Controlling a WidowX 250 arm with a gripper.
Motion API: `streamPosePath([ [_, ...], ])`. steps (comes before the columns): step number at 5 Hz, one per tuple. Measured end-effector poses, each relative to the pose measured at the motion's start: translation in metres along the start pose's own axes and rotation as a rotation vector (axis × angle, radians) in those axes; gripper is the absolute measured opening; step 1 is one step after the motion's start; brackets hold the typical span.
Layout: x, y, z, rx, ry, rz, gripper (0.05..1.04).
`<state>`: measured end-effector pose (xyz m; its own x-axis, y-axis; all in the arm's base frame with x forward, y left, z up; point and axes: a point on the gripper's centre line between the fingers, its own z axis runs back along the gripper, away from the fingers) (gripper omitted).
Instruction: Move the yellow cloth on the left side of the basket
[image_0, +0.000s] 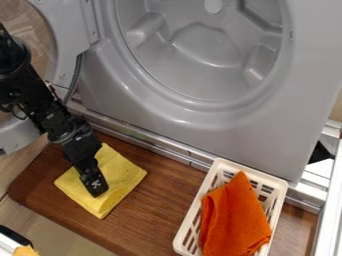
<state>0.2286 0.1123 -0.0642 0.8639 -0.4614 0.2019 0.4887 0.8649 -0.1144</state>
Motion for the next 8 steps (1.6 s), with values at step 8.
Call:
streamPosePath([
  [8,0.067,-0.107,-0.039,-0.076,-0.026,-0.350,1.000],
])
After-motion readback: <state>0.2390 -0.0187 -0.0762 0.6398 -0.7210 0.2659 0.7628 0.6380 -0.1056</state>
